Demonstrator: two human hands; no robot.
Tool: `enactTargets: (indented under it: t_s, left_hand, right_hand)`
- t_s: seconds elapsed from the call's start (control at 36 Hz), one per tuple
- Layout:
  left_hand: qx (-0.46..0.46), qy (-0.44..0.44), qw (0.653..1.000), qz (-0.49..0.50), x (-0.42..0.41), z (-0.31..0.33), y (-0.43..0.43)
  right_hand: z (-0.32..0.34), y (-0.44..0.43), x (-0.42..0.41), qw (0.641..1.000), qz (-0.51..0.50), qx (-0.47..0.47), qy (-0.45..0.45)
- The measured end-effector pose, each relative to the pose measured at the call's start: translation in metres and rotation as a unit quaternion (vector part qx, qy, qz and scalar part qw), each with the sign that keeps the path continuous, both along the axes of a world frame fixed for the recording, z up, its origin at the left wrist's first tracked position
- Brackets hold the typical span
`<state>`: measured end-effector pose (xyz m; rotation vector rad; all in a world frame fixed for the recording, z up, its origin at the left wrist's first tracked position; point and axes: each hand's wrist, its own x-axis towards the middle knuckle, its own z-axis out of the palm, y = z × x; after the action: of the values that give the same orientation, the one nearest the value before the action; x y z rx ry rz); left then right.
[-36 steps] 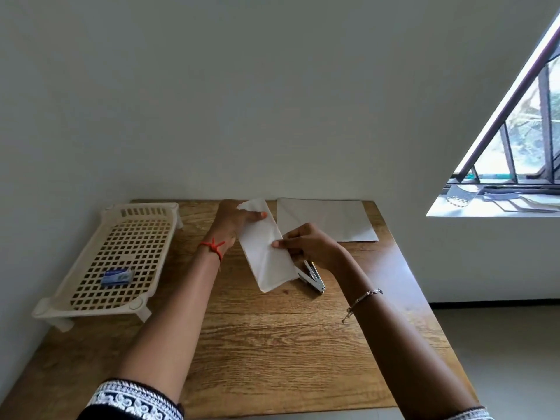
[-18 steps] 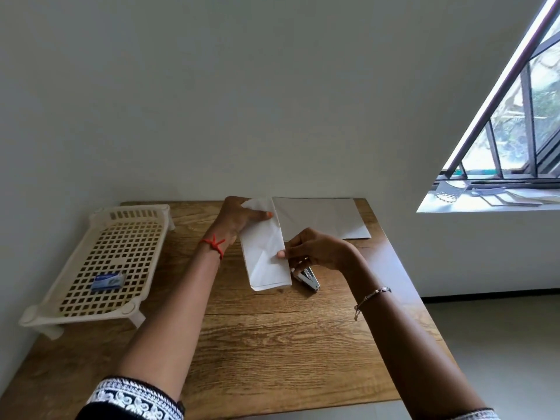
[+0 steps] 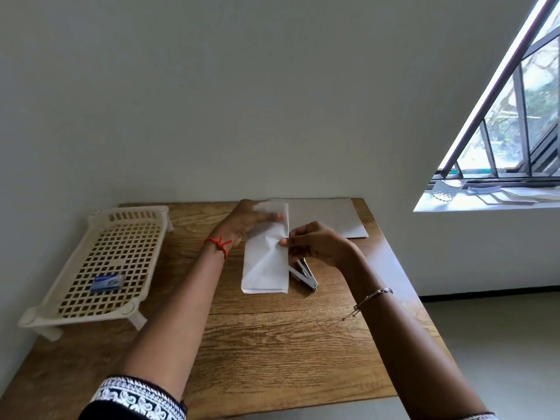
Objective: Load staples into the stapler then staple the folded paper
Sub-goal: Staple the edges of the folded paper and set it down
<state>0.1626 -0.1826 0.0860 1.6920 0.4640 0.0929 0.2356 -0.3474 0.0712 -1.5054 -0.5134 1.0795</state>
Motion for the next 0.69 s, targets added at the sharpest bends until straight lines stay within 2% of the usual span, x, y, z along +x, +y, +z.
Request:
enactTargets:
  t_s: [0.14, 0.31, 0.36, 0.39, 0.5, 0.69]
  left_hand:
    - [-0.240, -0.006, 0.970, 0.044, -0.004, 0.004, 0.003]
    - [-0.438, -0.049, 0.897, 0.031, -0.014, -0.010, -0.010]
    - [-0.436, -0.045, 0.898, 0.028, -0.015, -0.014, -0.019]
    - [-0.411, -0.042, 0.910, 0.032, -0.015, -0.015, -0.023]
    - [-0.330, -0.029, 0.939, 0.094, -0.013, -0.019, -0.036]
    - [-0.311, -0.035, 0.934, 0.171, -0.014, -0.024, -0.034]
  right_hand:
    - [0.000, -0.001, 0.002, 0.987, -0.123, 0.081, 0.066]
    - [-0.001, 0.000, 0.001, 0.925, -0.289, 0.193, 0.156]
    - [-0.004, 0.002, 0.001, 0.909, -0.323, 0.200, 0.170]
    - [-0.005, 0.004, 0.000, 0.908, -0.332, 0.193, 0.168]
    - [-0.008, 0.007, -0.003, 0.920, -0.341, 0.139, 0.136]
    - [-0.014, 0.006, -0.004, 0.924, -0.337, 0.118, 0.135]
